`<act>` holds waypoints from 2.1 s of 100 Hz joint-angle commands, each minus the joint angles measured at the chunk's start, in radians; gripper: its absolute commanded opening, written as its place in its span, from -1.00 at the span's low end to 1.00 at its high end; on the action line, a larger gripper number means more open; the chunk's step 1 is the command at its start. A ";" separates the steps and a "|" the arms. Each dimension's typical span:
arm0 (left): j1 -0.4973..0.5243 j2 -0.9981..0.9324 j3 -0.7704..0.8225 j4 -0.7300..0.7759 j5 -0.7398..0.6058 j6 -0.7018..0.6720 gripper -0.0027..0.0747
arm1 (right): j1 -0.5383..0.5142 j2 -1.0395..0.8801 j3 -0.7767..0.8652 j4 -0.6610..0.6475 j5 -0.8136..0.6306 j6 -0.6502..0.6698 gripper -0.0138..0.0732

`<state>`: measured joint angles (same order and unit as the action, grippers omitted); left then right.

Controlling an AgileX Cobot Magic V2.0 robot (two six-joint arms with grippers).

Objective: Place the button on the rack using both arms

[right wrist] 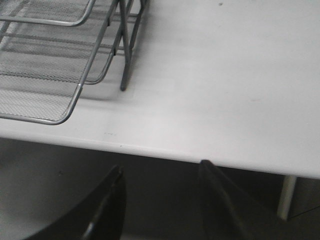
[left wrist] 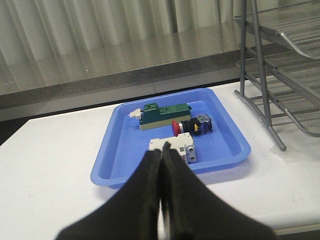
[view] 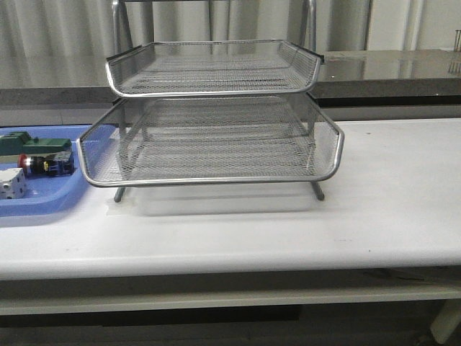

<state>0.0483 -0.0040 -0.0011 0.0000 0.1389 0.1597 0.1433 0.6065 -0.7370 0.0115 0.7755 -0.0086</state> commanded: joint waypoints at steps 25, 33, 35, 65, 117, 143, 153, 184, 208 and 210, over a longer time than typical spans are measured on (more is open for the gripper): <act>-0.006 -0.031 0.054 0.000 -0.093 -0.002 -0.99 | -0.004 -0.123 -0.019 -0.055 0.067 0.009 0.14; -0.006 -0.031 0.054 0.000 -0.110 -0.002 -0.99 | -0.004 -0.143 0.004 -0.055 0.091 0.009 0.14; -0.006 -0.031 0.054 0.000 -0.115 -0.002 -0.99 | -0.004 -0.147 0.012 -0.055 0.097 0.009 0.14; -0.006 -0.031 0.045 -0.077 -0.116 -0.004 -0.99 | -0.004 -0.180 0.071 -0.055 0.062 0.030 -0.30; -0.006 -0.013 -0.019 -0.238 -0.130 -0.004 -0.99 | -0.004 -0.180 0.071 -0.055 0.061 0.030 -0.84; -0.006 0.243 -0.316 -0.278 0.077 -0.007 -0.99 | -0.004 -0.180 0.071 -0.055 0.061 0.030 -0.84; -0.006 0.381 -0.463 -0.268 0.150 -0.007 -0.99 | -0.004 -0.180 0.071 -0.055 0.061 0.030 -0.84; -0.006 0.807 -0.795 -0.189 0.361 -0.007 -0.99 | -0.004 -0.180 0.071 -0.055 0.061 0.030 -0.84; -0.006 1.093 -0.970 -0.084 0.404 -0.007 -0.99 | -0.004 -0.180 0.071 -0.055 0.061 0.030 -0.84; -0.006 1.116 -0.986 -0.078 0.411 -0.007 -0.99 | -0.004 -0.180 0.071 -0.055 0.061 0.030 -0.84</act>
<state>0.0483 1.0433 -0.9064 -0.0984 0.5897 0.1581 0.1433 0.4195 -0.6443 -0.0287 0.9071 0.0222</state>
